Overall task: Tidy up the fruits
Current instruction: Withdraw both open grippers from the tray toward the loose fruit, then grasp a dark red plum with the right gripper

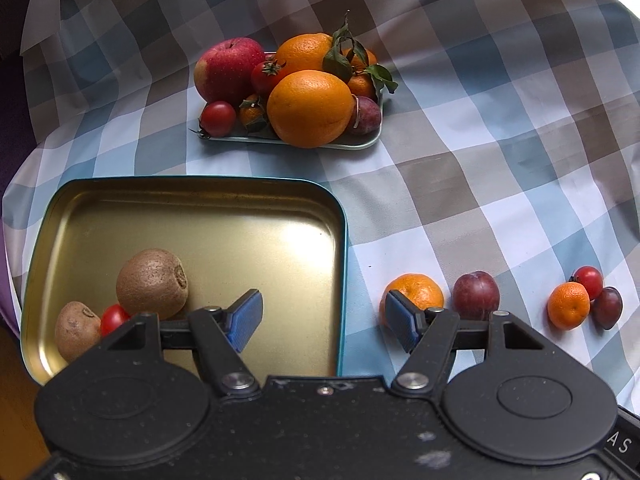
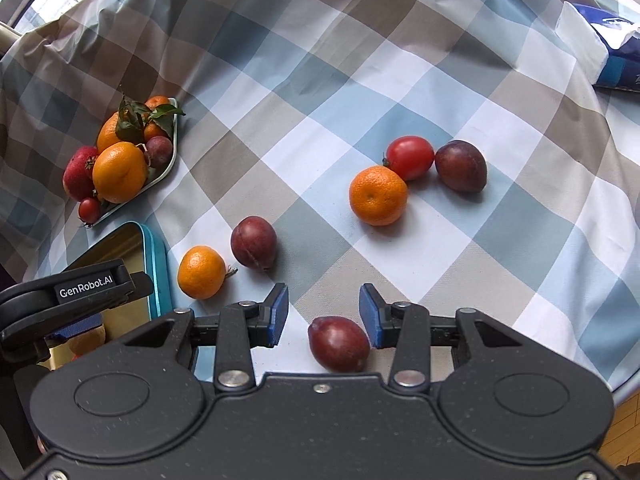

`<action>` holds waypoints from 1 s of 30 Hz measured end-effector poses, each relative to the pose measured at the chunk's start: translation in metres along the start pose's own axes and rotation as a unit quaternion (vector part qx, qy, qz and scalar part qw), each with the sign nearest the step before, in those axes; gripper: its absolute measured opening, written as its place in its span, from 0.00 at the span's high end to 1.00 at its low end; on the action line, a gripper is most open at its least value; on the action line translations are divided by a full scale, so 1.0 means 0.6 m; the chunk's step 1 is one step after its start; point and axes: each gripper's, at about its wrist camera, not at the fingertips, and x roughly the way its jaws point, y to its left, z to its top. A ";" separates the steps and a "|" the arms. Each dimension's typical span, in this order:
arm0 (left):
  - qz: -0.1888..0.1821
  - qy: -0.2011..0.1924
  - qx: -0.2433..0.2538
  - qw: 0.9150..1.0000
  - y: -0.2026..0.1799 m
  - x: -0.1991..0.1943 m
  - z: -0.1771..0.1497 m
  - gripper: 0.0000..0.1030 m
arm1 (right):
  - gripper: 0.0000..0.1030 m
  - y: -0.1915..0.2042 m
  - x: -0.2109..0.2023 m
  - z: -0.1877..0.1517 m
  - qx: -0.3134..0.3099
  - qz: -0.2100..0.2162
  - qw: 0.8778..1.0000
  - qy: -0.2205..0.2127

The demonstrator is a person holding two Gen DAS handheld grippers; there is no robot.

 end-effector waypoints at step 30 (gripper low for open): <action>-0.038 -0.005 0.075 0.996 -0.159 0.002 -0.019 0.30 | 0.51 -0.151 -0.015 0.113 0.079 -0.069 0.993 -0.061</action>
